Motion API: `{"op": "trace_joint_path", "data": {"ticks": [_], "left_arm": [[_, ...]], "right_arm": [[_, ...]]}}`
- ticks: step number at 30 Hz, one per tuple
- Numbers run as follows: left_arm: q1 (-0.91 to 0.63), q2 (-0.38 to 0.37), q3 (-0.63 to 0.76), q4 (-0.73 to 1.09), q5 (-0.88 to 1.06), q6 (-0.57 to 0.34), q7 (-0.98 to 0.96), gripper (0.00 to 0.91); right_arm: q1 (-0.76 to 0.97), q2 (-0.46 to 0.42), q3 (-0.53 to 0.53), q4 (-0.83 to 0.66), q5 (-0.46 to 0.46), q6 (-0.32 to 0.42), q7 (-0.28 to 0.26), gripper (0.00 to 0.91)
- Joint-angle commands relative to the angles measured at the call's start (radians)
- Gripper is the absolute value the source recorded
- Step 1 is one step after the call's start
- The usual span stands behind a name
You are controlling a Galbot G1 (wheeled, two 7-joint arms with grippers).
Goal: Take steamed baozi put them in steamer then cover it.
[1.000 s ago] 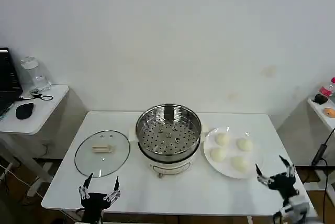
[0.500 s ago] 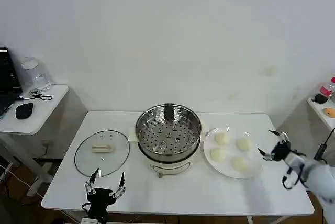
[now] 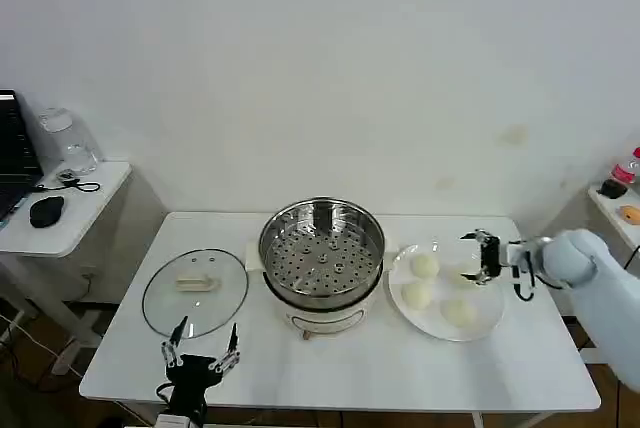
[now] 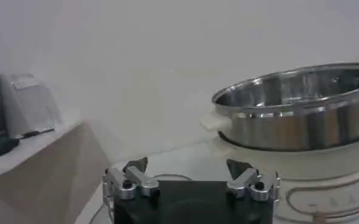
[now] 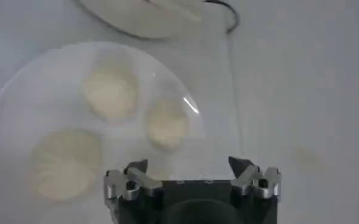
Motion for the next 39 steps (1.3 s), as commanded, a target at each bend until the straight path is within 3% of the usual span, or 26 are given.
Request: {"op": "trace_joint_path", "data": {"ticks": [1,12,39], "left_arm": [[-0.011,-0.008,-0.001,-0.007,0.007,0.002,0.004,0.907],[-0.012,-0.005,-0.017,-0.012,-0.001,0.002,0.006,0.907],[-0.014,0.001,-0.036,-0.032,-0.015,0.001,0.005,0.907]], "right_arm": [[0.356,0.138,-0.421,-0.314,0.002,0.045,-0.159,0.907],[0.416,0.255,-0.499,-0.427,0.027,0.025,-0.153,0.907],[0.407,0.382,-0.53,-0.547,-0.022,0.007,-0.121,0.877]]}}
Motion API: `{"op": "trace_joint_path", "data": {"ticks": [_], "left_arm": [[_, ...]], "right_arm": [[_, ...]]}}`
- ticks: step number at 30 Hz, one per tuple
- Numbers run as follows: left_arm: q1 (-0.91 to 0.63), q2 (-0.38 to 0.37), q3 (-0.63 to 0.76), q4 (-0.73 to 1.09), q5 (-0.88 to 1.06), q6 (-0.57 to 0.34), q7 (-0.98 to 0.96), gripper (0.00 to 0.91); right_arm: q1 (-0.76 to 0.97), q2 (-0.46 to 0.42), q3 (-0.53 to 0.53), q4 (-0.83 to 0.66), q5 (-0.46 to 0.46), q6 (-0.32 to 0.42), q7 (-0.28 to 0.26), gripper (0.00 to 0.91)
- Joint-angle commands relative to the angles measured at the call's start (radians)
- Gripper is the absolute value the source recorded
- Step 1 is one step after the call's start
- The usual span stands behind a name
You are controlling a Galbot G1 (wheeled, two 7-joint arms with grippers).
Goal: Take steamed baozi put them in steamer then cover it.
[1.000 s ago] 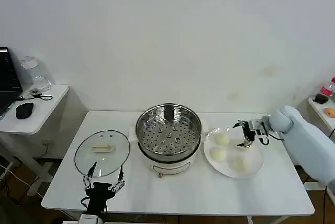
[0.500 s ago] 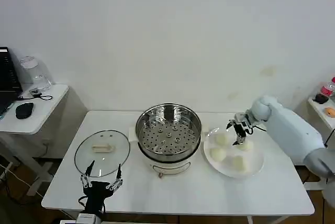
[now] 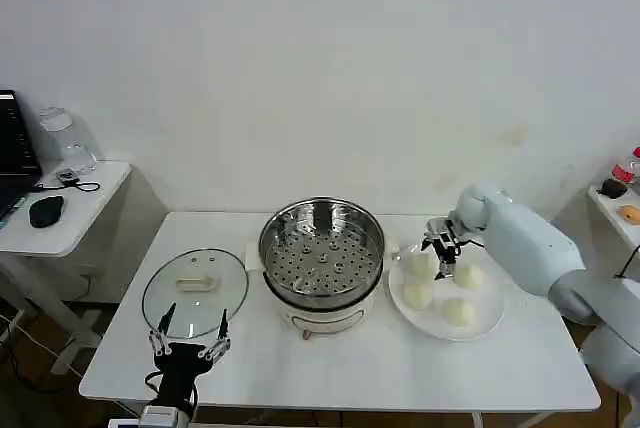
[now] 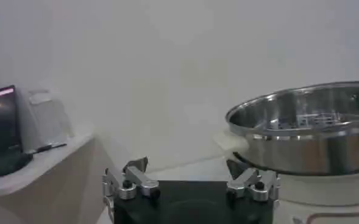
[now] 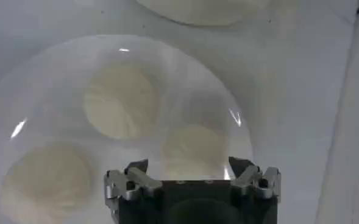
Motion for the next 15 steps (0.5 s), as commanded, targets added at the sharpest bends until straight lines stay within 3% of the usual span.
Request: {"op": "trace_joint_path", "data": {"ticks": [1,15], "left_arm": [[0.001,-0.001,0.0,-0.004,0.0,0.0,0.0,0.907],[0.007,0.0,-0.001,-0.019,-0.001,0.0,-0.001,0.907]], "right_arm": [[0.012,0.042,-0.021,-0.053,-0.018,-0.002,-0.001,0.877],[-0.002,0.035,-0.014,-0.059,-0.029,-0.002,-0.001,0.776]]}}
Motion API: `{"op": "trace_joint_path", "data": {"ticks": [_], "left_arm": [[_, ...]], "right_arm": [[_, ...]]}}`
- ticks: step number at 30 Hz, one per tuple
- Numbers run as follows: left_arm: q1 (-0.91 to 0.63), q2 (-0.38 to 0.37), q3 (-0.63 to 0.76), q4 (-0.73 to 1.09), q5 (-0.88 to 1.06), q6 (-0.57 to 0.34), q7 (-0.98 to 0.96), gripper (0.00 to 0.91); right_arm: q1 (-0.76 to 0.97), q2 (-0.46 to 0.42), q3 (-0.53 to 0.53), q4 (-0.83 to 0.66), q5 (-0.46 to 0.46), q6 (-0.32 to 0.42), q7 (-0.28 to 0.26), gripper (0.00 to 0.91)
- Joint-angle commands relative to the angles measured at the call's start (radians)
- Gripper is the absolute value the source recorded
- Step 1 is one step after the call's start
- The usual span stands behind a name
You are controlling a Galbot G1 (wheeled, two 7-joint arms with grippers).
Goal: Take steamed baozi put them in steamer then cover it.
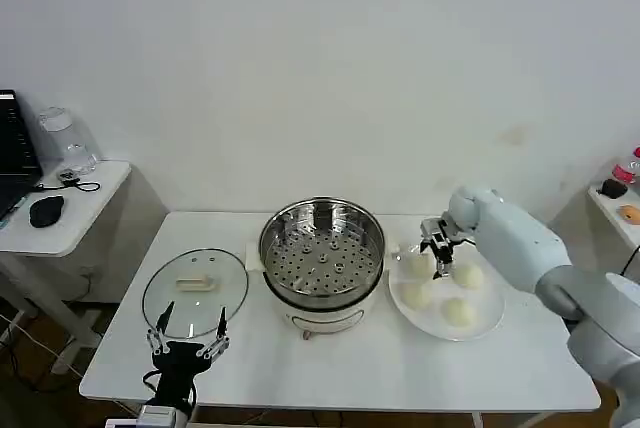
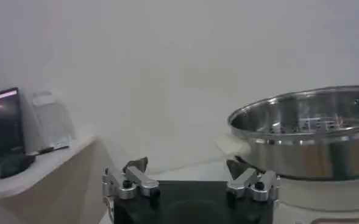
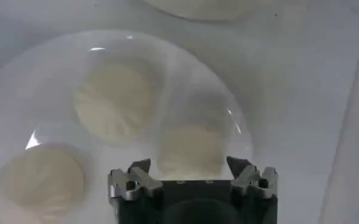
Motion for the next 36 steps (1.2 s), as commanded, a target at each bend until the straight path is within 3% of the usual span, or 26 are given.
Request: {"op": "trace_joint_path", "data": {"ticks": [1,5,10,20,28,36], "left_arm": [[0.005,0.002,-0.002,-0.009,0.0,0.001,-0.001,0.907],[0.009,0.004,-0.006,-0.013,-0.002,0.0,-0.002,0.907],[0.012,0.004,-0.005,-0.018,-0.001,0.001,-0.003,0.907],[0.013,0.007,-0.006,-0.005,-0.012,0.011,-0.003,0.907],[0.022,0.011,-0.007,0.001,-0.023,0.012,-0.004,0.907],[0.024,0.011,-0.005,-0.005,-0.028,0.013,-0.006,0.907]], "right_arm": [[0.0,0.01,0.0,-0.014,-0.005,0.0,0.003,0.766],[-0.004,0.008,0.002,-0.015,-0.008,-0.001,0.01,0.625],[-0.006,0.002,0.012,-0.005,-0.007,0.003,0.01,0.595],[0.105,-0.088,0.007,0.116,0.06,-0.001,-0.001,0.595],[0.287,-0.197,-0.101,0.276,0.191,-0.024,-0.022,0.595],[0.442,-0.209,-0.204,0.398,0.32,-0.023,-0.005,0.595]]}}
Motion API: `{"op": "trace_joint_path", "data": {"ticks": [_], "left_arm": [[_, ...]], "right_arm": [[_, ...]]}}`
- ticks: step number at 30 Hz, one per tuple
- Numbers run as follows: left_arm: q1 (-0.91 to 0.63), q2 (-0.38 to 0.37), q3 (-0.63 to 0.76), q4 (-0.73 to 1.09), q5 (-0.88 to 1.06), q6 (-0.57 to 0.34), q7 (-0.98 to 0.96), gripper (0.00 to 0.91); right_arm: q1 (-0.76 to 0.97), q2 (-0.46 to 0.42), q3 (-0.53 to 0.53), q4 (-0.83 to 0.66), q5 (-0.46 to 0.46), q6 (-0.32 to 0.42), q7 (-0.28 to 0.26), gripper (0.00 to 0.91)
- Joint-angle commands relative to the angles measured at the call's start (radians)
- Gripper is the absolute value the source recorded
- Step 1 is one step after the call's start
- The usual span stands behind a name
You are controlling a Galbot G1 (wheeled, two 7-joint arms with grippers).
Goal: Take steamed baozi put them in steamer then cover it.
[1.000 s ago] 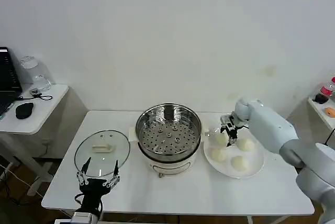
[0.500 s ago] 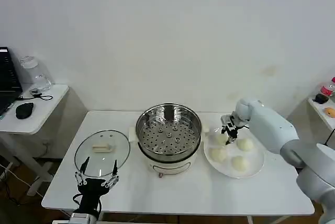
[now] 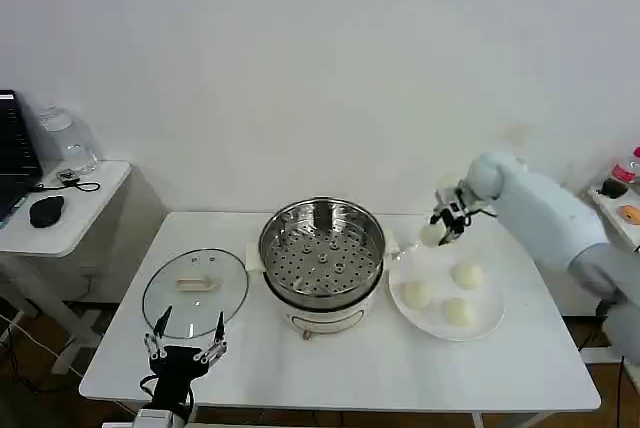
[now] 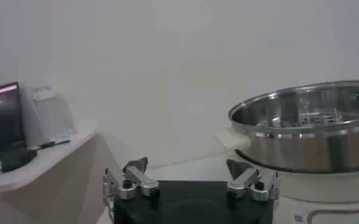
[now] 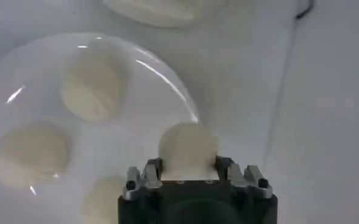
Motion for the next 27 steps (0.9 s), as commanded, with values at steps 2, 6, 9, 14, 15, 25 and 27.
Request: {"op": "trace_joint_path", "data": {"ticks": [2,6,9,14,15,25,27], "left_arm": [[0.002,-0.004,0.0,0.0,-0.005,0.002,-0.002,0.907],[0.004,-0.009,-0.001,-0.001,-0.004,0.002,-0.003,0.907],[0.0,-0.01,-0.001,-0.004,-0.002,0.003,-0.003,0.907],[-0.004,-0.01,-0.012,-0.007,-0.004,0.005,-0.003,0.907],[-0.005,-0.009,-0.016,-0.006,-0.004,0.005,-0.003,0.907],[-0.003,0.002,-0.051,-0.002,-0.02,0.005,-0.003,0.907],[-0.002,0.002,-0.053,-0.001,-0.022,0.004,-0.003,0.907]], "right_arm": [[0.266,-0.053,-0.15,0.209,0.179,0.008,0.017,0.595],[0.317,-0.008,-0.203,0.254,0.218,0.033,0.029,0.595],[0.326,0.047,-0.232,0.262,0.217,0.053,0.036,0.595],[0.307,0.145,-0.277,0.239,0.212,0.083,0.055,0.595],[0.297,0.166,-0.289,0.241,0.209,0.091,0.067,0.595],[0.243,0.285,-0.389,0.242,0.144,0.215,0.133,0.595],[0.236,0.297,-0.398,0.238,0.122,0.25,0.138,0.595]]}}
